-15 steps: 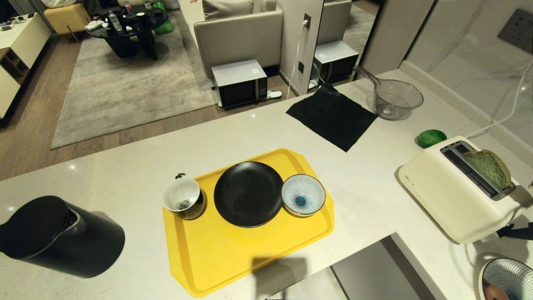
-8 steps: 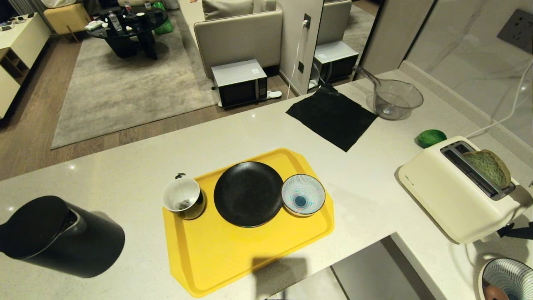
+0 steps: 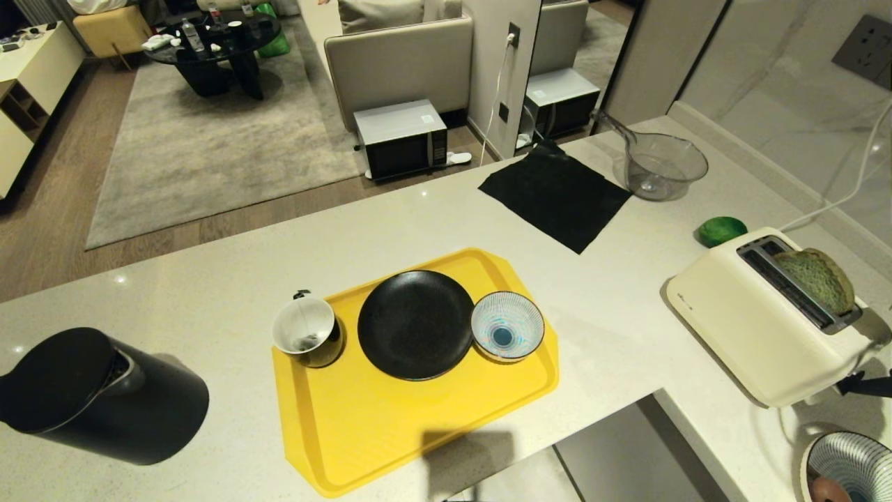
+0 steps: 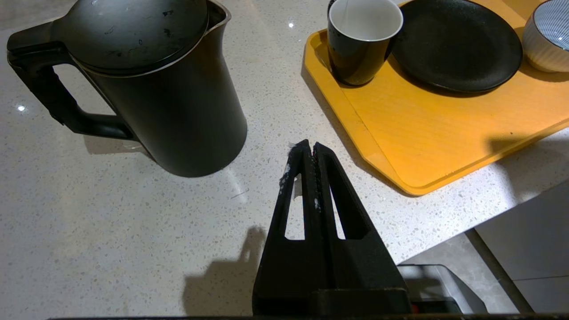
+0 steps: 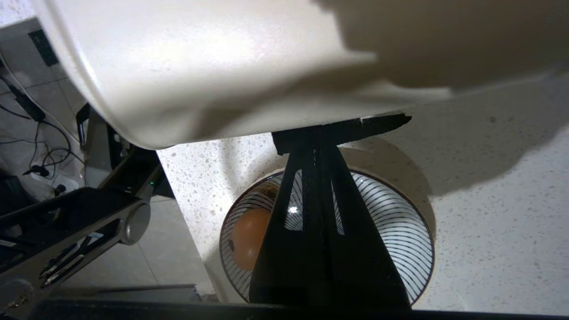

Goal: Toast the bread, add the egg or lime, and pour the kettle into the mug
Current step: Use a bread toaster, then put the baked bread on a plate

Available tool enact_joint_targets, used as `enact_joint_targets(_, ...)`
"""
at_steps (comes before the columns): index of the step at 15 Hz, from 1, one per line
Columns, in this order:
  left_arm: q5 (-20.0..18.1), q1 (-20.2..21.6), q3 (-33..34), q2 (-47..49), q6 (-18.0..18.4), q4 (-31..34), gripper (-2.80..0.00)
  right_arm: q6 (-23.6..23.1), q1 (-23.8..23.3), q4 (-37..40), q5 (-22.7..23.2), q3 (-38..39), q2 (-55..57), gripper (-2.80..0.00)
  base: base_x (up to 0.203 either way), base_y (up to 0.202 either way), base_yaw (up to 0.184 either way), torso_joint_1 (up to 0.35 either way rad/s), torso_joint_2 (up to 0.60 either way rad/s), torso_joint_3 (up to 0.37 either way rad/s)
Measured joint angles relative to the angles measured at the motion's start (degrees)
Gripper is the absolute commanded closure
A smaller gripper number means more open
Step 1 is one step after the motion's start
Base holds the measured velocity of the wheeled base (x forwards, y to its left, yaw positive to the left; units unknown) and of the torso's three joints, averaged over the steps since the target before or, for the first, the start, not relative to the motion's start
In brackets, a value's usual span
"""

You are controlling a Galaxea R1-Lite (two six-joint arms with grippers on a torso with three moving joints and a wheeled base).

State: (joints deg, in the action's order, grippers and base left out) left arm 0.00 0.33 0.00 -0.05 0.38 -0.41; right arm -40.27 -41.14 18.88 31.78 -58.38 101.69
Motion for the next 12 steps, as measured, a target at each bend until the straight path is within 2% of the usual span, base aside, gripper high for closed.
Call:
enact_joint_targets(9, 0.0, 0.0, 0.0, 0.0, 0.0, 0.01, 0.0, -3.67, -2.99, -0.04, 1.27, 1.13, -7.91, 0.0, 0.0, 0.0, 0.0, 0.0, 0.0, 0.0)
enact_joint_targets(12, 0.0, 0.0, 0.0, 0.0, 0.01, 0.0, 0.0, -3.84, -4.57, -0.06, 4.22, -0.04, -10.86, 0.0, 0.0, 0.0, 0.0, 0.0, 0.0, 0.0)
